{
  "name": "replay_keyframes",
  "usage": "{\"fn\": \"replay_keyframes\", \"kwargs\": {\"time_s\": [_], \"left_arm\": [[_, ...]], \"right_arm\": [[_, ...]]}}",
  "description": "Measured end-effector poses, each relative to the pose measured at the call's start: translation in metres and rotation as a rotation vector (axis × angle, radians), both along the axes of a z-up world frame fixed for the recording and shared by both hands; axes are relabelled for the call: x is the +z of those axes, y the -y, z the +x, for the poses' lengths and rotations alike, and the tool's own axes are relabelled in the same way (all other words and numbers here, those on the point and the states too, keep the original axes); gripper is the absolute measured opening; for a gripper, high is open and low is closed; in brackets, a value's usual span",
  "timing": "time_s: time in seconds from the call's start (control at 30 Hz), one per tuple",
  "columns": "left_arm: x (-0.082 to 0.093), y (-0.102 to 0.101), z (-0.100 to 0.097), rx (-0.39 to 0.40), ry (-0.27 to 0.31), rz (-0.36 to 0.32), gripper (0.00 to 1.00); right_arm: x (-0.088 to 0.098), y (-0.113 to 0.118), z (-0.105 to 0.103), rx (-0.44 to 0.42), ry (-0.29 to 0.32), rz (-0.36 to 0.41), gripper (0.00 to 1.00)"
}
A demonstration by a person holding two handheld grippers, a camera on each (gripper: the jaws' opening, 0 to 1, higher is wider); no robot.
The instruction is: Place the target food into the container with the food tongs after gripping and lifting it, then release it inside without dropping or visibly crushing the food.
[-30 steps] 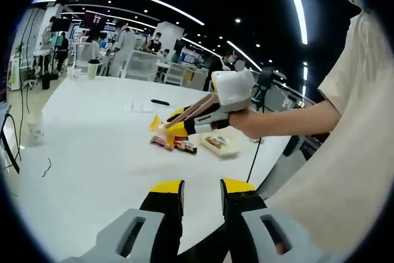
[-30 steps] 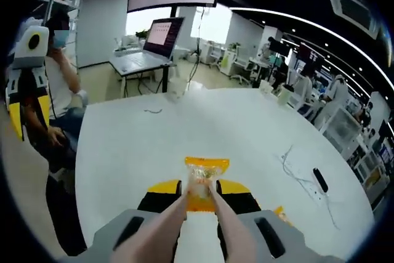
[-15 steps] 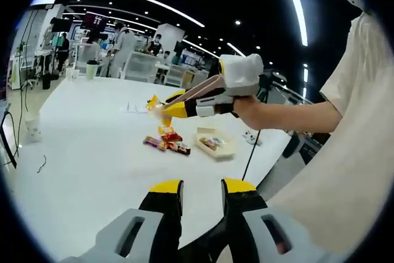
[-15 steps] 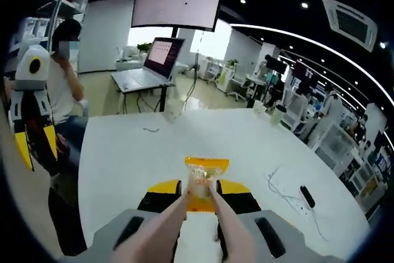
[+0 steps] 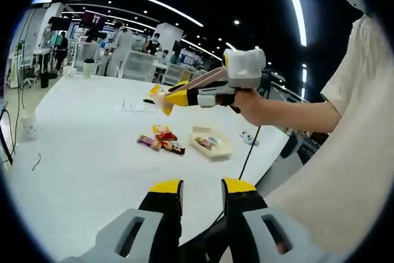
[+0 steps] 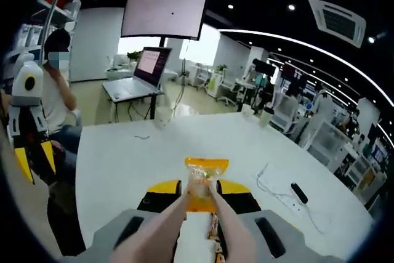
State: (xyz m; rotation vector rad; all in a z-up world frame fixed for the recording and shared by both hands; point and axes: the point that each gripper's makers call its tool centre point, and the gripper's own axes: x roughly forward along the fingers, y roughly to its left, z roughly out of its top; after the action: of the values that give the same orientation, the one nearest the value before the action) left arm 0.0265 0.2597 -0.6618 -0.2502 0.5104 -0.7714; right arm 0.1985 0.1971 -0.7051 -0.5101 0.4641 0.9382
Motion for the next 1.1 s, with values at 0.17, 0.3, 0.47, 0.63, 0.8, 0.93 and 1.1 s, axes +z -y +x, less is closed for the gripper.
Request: {"fn": "replay_keyframes", "kwargs": {"time_s": [0.17, 0.3, 0.47, 0.63, 0.8, 0.93, 1.1], "left_arm": [[0.0, 0.009, -0.004, -0.006, 0.0, 0.001, 0.25], [-0.001, 0.011, -0.005, -0.003, 0.001, 0.003, 0.25], [0.0, 0.014, -0.008, -0.001, 0.001, 0.007, 0.25], [-0.001, 0.016, -0.009, 0.002, 0.001, 0.008, 0.25], [-0.001, 0.018, -0.01, 0.003, -0.002, 0.008, 0.25], [-0.002, 0.02, -0.011, 0.003, -0.003, 0.008, 0.26], [-0.001, 0.025, -0.011, 0.002, -0.003, 0.006, 0.26]], "right_arm": [[0.018, 0.0, -0.003, 0.015, 0.038, 0.018, 0.21], [0.024, 0.001, -0.003, 0.02, 0.056, 0.018, 0.21], [0.037, 0.003, -0.002, 0.017, 0.076, 0.045, 0.22], [0.046, 0.003, -0.001, 0.02, 0.091, 0.057, 0.22], [0.052, 0.005, -0.001, 0.021, 0.102, 0.067, 0.21], [0.055, 0.007, -0.001, 0.02, 0.108, 0.072, 0.21], [0.063, 0.013, 0.002, 0.001, 0.129, 0.092, 0.22]]}}
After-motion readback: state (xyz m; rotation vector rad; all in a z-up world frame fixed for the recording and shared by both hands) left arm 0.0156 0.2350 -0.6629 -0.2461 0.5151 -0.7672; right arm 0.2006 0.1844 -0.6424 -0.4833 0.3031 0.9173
